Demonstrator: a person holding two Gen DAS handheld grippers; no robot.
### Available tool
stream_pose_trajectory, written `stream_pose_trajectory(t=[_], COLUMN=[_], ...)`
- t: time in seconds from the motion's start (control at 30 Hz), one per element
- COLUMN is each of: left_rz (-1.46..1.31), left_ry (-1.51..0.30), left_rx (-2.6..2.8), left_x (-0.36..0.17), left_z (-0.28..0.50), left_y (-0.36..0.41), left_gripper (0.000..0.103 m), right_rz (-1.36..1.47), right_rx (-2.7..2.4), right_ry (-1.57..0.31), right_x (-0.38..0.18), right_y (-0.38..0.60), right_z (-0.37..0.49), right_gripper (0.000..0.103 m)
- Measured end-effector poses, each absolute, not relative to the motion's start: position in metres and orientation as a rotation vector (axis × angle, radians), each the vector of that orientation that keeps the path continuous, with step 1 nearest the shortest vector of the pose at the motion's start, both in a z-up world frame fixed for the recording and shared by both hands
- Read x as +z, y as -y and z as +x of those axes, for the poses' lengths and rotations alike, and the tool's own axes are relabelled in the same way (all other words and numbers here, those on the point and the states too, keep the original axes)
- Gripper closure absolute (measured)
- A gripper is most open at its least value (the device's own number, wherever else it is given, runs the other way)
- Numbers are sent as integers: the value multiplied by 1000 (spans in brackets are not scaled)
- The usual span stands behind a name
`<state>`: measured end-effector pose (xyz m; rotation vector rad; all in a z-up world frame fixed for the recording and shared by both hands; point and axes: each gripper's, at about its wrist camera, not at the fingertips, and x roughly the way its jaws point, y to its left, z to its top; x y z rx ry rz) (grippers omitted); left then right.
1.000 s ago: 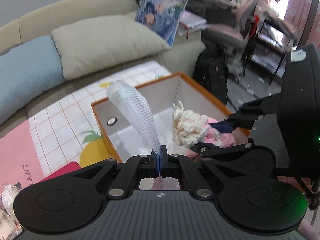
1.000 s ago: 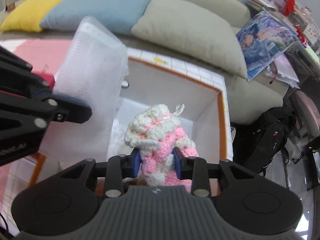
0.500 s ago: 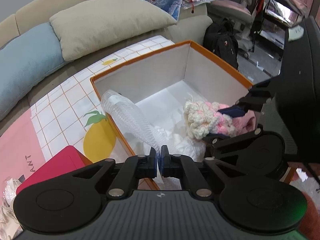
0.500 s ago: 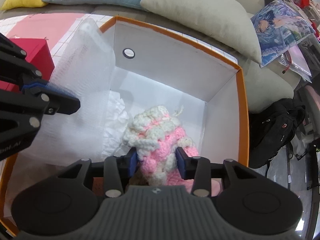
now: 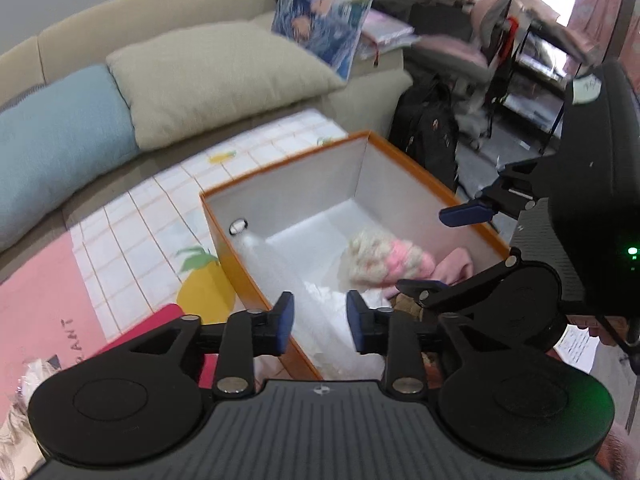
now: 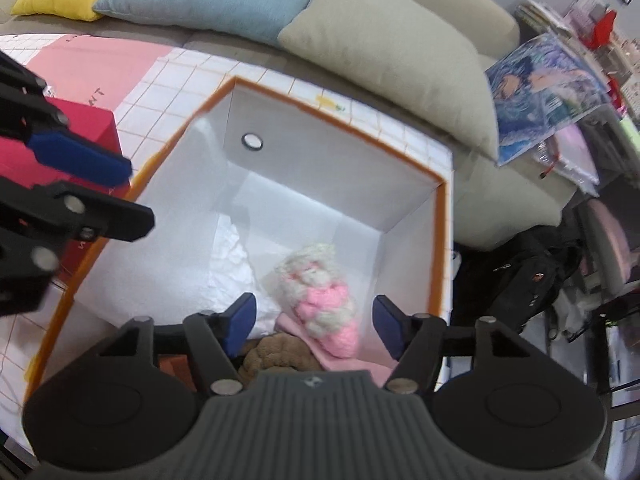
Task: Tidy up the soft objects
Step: 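Carry the pouch and plastic bag into the orange box and open both tools, then move both tools back over the items on the bed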
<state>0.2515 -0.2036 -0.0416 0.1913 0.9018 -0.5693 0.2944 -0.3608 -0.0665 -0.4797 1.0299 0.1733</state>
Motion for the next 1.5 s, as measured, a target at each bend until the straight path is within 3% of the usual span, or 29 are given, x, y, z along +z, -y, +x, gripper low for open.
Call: stream_pose_trajectory(t=[0.17, 0.77, 1.07, 1.5], left_rz=[112, 22, -13, -89], left_ry=[-834, -609, -711, -817], left_rx=[-567, -455, -301, -69], left_x=[-19, -10, -41, -76], left_z=[238, 147, 122, 99], left_y=[180, 105, 43, -48], left_gripper=[53, 52, 52, 52], right_rz=[-446, -188, -68, -150], right_rx=[155, 50, 143, 405], right_ry=[-967, -701, -750, -810], right_x=[-41, -31, -56, -84], right_y=[356, 291, 237, 136], right_z=[275, 170, 151, 148], right_gripper=[25, 20, 20, 23])
